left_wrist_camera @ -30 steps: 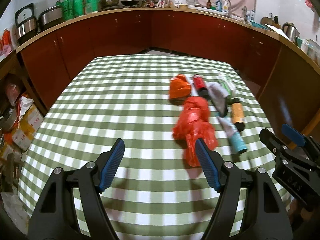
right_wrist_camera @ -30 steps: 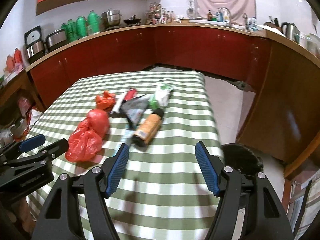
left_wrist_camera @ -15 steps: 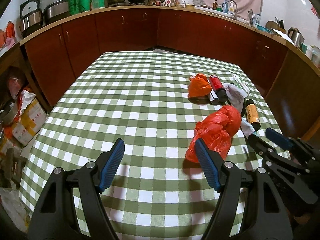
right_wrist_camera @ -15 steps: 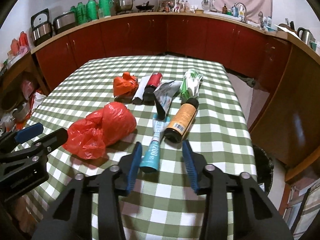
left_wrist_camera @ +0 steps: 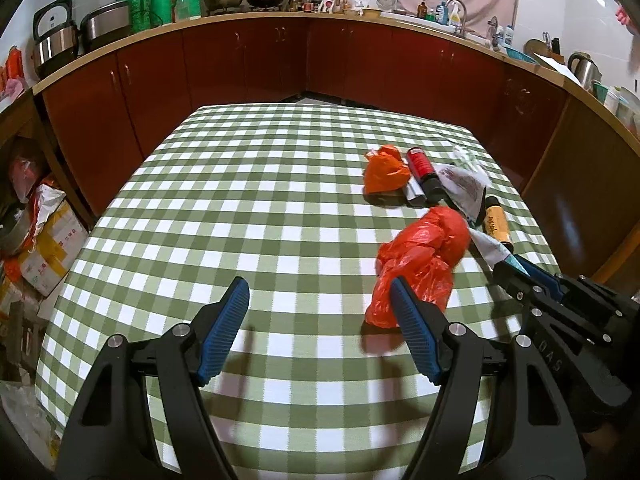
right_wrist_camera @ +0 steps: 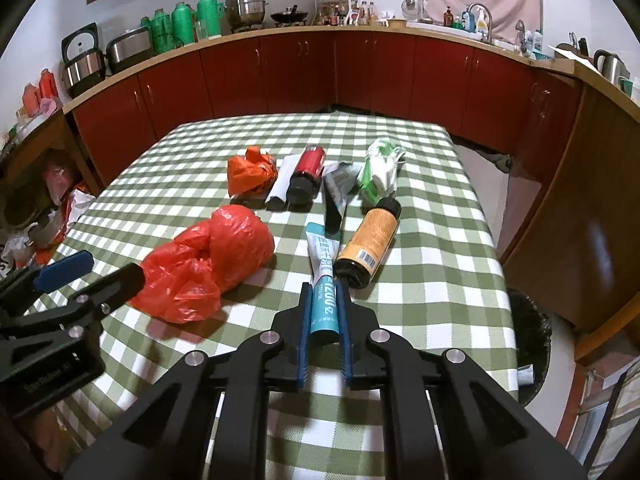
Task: Collect trash
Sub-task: 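Grasp the teal tube with the right tool while the left tool grasps the red plastic bag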
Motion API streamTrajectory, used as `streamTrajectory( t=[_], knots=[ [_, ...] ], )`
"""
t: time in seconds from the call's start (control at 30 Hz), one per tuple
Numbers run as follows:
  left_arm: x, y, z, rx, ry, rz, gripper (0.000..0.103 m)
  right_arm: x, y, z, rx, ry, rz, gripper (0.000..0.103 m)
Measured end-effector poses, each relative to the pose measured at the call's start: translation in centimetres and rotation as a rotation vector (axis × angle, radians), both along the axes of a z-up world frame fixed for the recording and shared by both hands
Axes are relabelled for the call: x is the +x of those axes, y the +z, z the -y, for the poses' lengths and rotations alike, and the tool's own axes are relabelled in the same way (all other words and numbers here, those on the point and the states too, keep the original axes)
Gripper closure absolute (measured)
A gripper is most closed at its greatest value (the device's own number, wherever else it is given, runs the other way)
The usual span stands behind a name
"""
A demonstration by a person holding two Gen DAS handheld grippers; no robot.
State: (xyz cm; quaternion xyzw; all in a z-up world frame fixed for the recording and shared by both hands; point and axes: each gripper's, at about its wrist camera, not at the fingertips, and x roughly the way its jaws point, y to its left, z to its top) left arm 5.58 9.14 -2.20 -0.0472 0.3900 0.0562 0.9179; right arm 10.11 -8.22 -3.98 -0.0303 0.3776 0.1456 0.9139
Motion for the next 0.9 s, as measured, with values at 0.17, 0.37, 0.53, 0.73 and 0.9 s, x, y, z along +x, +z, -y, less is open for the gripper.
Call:
streamTrajectory(
  t=[0.17,0.37,0.53,0.73,0.9],
  knots=[
    [-0.1,0.2,1.3,0.003,-0.025,0.006,0.032,-0.6,0.6,0.7,0.016,-0.002,0.021,0.090],
    [-0.2,0.4,2.9,0.007,-0.051,0.010,0.032,-1.2,1.2,2.0,0.038,-0.016,0.039,0.090],
    [-0.2,0.6,4.2,0.008,-0.066,0.012,0.032,-1.7,1.4,3.4,0.044,-0.039,0.055,0.090],
    [0.6,0.1,5.6,0.007,-0.097,0.005,0.032,-1.9,1.2,5.6,0.044,-0.086,0.062,0.090],
    [2.2,-1.2,6.1,-0.039,-0.112,-0.046,0.039,-1.8,0.7,7.3,0.049,-0.122,0.055,0.090]
  ],
)
